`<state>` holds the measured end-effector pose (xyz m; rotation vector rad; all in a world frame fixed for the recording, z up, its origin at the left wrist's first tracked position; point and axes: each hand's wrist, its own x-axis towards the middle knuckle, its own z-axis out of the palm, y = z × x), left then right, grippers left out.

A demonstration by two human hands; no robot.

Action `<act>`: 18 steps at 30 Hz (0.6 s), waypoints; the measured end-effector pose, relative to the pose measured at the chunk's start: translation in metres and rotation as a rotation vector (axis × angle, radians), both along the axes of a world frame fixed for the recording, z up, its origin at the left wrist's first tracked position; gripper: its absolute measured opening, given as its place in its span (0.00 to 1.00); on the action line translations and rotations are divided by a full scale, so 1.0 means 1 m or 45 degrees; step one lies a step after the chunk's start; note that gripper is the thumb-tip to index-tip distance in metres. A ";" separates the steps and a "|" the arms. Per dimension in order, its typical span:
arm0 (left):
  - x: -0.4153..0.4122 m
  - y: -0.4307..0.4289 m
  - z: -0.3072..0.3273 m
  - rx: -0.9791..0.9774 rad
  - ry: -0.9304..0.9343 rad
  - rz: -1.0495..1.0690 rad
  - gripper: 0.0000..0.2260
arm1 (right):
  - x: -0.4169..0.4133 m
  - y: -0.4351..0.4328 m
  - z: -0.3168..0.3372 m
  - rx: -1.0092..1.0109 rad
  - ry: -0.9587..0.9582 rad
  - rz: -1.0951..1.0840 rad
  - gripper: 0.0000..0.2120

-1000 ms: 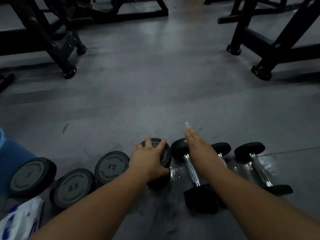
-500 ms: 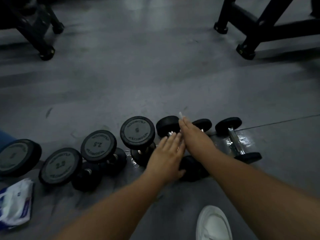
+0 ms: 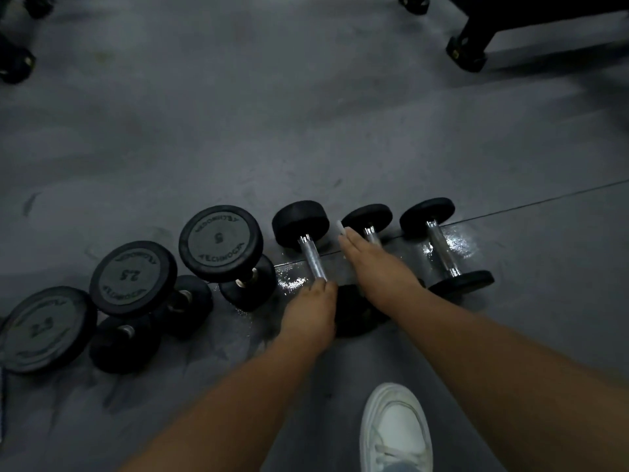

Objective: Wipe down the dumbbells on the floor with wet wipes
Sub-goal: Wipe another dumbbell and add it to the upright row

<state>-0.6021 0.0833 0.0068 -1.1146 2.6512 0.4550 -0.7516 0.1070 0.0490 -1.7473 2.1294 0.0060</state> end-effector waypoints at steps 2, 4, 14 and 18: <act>-0.002 0.000 -0.001 0.018 0.008 0.006 0.21 | 0.003 -0.003 0.000 0.001 0.001 0.012 0.37; -0.001 0.002 -0.001 -0.009 0.023 0.014 0.21 | 0.006 -0.005 0.001 0.000 -0.007 0.037 0.37; 0.060 0.001 -0.003 0.037 0.011 -0.103 0.23 | 0.030 0.010 0.004 0.088 0.085 0.290 0.35; 0.106 0.017 0.011 -0.007 -0.111 -0.313 0.22 | 0.052 0.015 0.010 0.081 0.155 0.428 0.36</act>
